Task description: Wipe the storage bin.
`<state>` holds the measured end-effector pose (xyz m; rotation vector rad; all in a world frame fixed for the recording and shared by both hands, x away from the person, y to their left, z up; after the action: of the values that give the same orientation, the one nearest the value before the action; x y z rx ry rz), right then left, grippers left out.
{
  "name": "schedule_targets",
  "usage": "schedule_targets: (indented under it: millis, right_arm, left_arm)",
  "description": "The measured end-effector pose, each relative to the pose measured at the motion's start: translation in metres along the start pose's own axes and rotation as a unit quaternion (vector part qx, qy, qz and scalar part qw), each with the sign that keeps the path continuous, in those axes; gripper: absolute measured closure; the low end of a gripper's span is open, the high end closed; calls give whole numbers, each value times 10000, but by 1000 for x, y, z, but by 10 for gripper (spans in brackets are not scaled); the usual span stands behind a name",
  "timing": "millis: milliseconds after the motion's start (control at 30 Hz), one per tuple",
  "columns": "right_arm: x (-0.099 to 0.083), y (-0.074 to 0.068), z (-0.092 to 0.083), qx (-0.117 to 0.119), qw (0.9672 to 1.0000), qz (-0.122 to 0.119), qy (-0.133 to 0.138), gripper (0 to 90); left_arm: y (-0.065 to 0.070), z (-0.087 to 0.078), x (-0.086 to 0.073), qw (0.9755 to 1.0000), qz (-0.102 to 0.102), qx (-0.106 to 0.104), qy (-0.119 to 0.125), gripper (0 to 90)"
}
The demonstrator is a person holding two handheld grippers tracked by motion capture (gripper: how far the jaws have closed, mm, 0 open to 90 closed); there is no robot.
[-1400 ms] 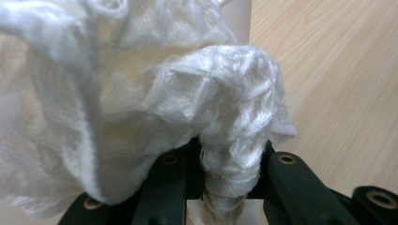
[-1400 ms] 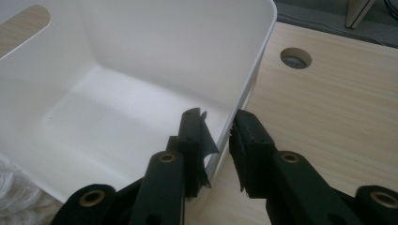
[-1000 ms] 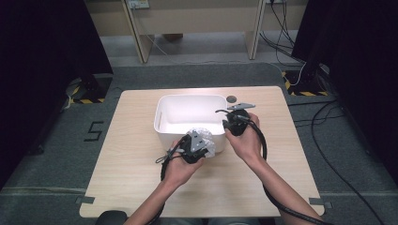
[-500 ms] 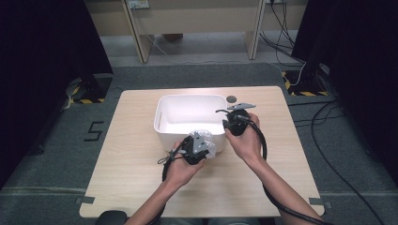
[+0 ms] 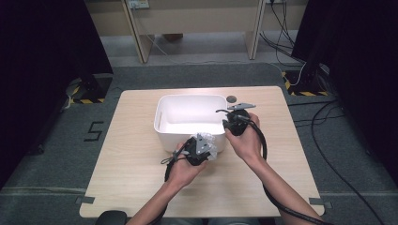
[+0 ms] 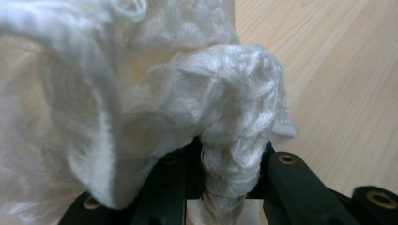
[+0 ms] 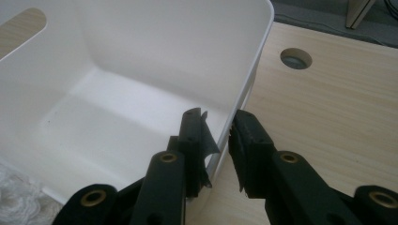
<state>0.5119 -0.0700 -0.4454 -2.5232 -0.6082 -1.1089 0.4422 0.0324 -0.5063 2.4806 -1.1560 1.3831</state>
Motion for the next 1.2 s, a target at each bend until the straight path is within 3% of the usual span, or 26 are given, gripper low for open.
schedule_targets:
  millis: [1200]
  right_arm:
    - [0, -1, 0, 6, 10000, -6, 2, 749]
  left_arm:
    - [15, 31, -26, 9987, 71, -172, -479, 749]
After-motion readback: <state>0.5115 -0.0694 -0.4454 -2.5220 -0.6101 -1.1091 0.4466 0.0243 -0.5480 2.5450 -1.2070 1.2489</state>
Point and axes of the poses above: each handheld gripper's, and its own axes: z roughly forward along the jaws, x roughly out of its top, y roughly to its right, the point moved 9 cm from there along z, roughly forward along the jaws, and after that the axes turned 8 degrees about x, right-handed, at the moved point
